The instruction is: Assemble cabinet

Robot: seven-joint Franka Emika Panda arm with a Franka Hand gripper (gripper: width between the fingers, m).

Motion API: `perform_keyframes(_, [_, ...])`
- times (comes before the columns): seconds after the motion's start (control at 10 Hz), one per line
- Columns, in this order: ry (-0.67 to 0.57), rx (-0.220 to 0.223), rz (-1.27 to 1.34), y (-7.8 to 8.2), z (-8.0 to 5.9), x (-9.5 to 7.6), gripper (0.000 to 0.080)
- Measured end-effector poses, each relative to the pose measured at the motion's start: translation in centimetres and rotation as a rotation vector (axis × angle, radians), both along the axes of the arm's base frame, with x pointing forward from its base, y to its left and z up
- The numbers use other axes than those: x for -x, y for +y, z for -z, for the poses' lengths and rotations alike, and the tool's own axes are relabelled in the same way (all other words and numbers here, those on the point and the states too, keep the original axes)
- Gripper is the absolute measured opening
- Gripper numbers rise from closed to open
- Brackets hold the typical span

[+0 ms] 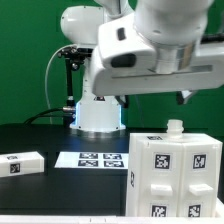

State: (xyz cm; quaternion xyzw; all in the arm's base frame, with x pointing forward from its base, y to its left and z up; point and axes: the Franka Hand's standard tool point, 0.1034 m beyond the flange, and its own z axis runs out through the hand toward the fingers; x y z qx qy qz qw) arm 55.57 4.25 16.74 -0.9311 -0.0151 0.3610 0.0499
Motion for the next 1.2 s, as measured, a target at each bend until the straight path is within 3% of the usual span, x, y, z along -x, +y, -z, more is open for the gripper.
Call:
perform_keyframes(0.1, [-0.026,0.053,0.019,-2.9,0.4,1.5,0.0797])
perform_keyframes(0.3, [0.013,0.065,0.102,-5.7,1.6,2.2,0.0797])
perform_keyframes(0.7, [0.006,0.061,0.092,-5.6,1.7,2.1,0.0797])
perform_keyframes(0.8, [-0.067,0.085,0.113,-7.0,2.5,1.9,0.0797])
perform_keyframes(1.0, [-0.175,0.182,0.263,-10.6,4.9,5.1,0.0797])
perform_keyframes(1.1, [-0.17,0.138,0.241,-11.4,5.1,5.3,0.0797])
perform_keyframes(1.2, [-0.174,0.146,0.248,-11.1,5.0,5.0,0.0797])
